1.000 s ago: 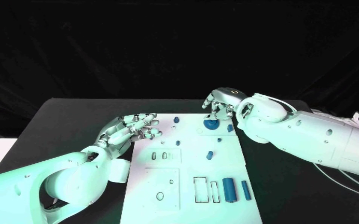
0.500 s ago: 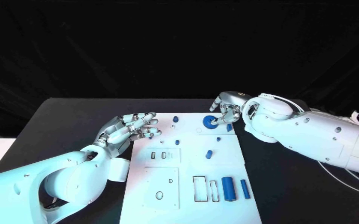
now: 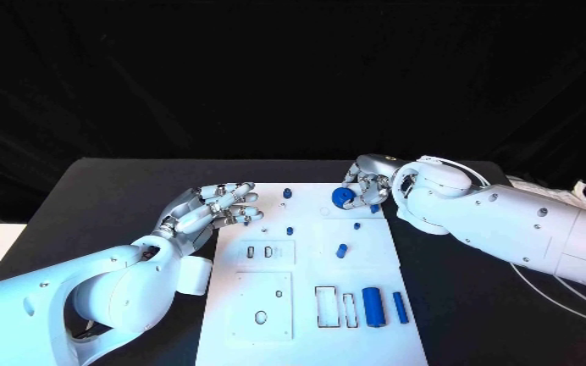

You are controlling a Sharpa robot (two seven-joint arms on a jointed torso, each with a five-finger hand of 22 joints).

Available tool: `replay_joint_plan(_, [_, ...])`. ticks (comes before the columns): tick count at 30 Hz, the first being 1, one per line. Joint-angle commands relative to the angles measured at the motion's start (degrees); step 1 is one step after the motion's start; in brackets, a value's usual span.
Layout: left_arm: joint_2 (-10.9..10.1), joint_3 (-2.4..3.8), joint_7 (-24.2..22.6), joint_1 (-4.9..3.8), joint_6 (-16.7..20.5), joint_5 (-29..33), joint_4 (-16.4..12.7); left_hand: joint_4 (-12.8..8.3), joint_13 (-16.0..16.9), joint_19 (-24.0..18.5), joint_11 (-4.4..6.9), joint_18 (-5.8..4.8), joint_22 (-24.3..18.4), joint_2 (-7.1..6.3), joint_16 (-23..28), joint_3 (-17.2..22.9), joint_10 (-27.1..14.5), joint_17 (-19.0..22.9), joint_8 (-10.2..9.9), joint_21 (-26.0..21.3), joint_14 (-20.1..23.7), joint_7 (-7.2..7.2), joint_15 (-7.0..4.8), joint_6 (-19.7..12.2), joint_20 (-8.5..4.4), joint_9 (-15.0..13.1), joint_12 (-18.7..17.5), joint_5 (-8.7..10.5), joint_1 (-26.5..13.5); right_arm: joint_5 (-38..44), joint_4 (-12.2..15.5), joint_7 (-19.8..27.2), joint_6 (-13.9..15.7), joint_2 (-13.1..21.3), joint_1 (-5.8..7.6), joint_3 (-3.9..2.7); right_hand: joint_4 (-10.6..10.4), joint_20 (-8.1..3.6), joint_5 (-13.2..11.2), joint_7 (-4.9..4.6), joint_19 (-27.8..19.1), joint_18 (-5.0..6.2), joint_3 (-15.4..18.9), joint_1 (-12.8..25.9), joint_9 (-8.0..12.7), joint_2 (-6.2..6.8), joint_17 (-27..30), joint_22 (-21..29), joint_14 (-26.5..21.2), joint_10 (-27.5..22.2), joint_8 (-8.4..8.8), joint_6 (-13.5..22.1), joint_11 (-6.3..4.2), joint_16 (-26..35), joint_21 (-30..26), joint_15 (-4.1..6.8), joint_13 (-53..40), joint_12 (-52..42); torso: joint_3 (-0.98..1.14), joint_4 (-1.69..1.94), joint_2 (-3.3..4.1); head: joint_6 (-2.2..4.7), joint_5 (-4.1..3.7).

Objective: Assemble the parts on the task board

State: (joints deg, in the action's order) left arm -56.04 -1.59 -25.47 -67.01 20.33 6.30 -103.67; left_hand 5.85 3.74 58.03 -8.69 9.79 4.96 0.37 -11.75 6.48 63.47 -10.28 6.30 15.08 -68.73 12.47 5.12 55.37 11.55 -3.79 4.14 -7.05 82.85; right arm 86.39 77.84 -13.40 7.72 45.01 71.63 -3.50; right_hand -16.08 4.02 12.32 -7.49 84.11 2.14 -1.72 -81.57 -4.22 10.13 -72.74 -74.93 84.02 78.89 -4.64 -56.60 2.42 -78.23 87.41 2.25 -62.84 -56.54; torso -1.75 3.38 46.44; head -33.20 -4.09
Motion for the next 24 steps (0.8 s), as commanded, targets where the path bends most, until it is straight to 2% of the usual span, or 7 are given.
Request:
replay_joint_plan(1, [0.1, 0.04, -0.2, -0.06, -1.2, 0.1, 0.0, -0.3, 0.1, 0.0, -0.16, 0.69, -0.1, -0.09, 0.3, -0.1, -0.1, -0.1, -0.2, -0.3, 0.2, 0.14, 0.23, -0.1, 0.05, 0.1, -0.2, 0.16, 0.4, -0.2, -0.2, 0.0, -1.1, -0.2, -0.09, -0.01, 0.3, 0.24, 0.4, 0.20, 2.2, -0.62, -0.6, -0.3, -0.1, -0.99, -0.2, -8.6, 3.0, 0.4, -0.49, -0.9, -0.26, -0.3, 0.1, -0.23, -1.1, -1.0, -0.02, 0.05, -0.01, -0.13, 0.02])
replay_joint_plan(7, [0.1, 0.04, -0.2, -0.06, -1.2, 0.1, 0.0, -0.3, 0.1, 0.0, -0.16, 0.69, -0.1, -0.09, 0.3, -0.1, -0.1, -0.1, -0.2, -0.3, 0.2, 0.14, 0.23, -0.1, 0.05, 0.1, -0.2, 0.16, 0.4, -0.2, -0.5, 0.2, -1.2, -0.4, -0.19, 0.00, 0.8, 0.09, 0.4, 0.40, 2.2, -0.65, -1.1, -0.7, -0.2, -1.92, -0.5, -8.7, 3.0, 0.8, -0.93, -2.0, -0.45, -0.5, 0.2, -0.07, -2.9, -2.8, -0.05, 0.00, 0.00, -0.22, -0.01])
replay_joint_plan(13, [0.1, 0.04, -0.1, -0.06, -1.3, 0.1, 0.0, -0.3, 0.1, 0.0, -0.16, 0.69, -0.1, -0.09, 0.3, -0.1, -0.1, -0.1, -0.2, -0.3, 0.2, 0.14, 0.23, -0.1, 0.05, 0.1, -0.2, 0.16, 0.4, 0.3, -0.9, 0.4, -1.5, -0.6, -0.32, 0.00, 1.6, -0.16, 0.3, 0.83, 2.6, -0.79, -2.4, -1.0, -0.4, -3.53, -1.3, -9.4, 3.1, 1.3, -1.61, -4.2, -0.86, -0.9, 0.5, 0.24, -4.8, -4.3, -0.05, 0.06, 0.00, -0.35, -0.03])
replay_joint_plan(19, [0.0, 0.04, -0.1, -0.06, -1.3, 0.1, -0.1, -0.3, 0.1, 0.0, -0.16, 0.69, -0.1, -0.09, 0.3, -0.1, -0.1, -0.1, -0.2, -0.3, 0.2, 0.14, 0.23, -0.1, 0.05, 0.1, -0.2, 0.16, 0.4, 3.8, -0.9, 0.4, -1.2, -0.9, -0.76, 0.01, 3.1, -0.64, -1.6, 1.67, 2.9, -0.93, -4.5, -2.5, -0.7, -4.74, -1.9, -10.0, 3.2, 1.7, -2.28, -7.2, -1.57, -1.3, 0.7, 0.82, -6.0, -5.2, -0.02, 0.04, -0.01, -0.53, 0.03])
replay_joint_plan(24, [0.0, 0.04, -0.1, -0.06, -1.4, 0.1, -0.1, -0.3, 0.1, 0.0, -0.16, 0.69, -0.1, -0.09, 0.3, -0.1, -0.1, -0.1, -0.2, -0.3, 0.2, 0.14, 0.23, -0.1, 0.05, 0.1, -0.2, 0.16, 0.4, 6.9, -0.6, 0.6, -0.2, -1.0, -1.21, 0.02, 4.1, -0.93, -2.3, 2.04, 3.1, -1.00, -5.9, -3.3, -0.8, -5.01, -2.1, -10.3, 3.3, 2.4, -2.32, -8.3, -1.89, -1.5, 0.8, 1.10, -7.4, -6.6, -0.02, 0.05, 0.00, -0.56, 0.04])
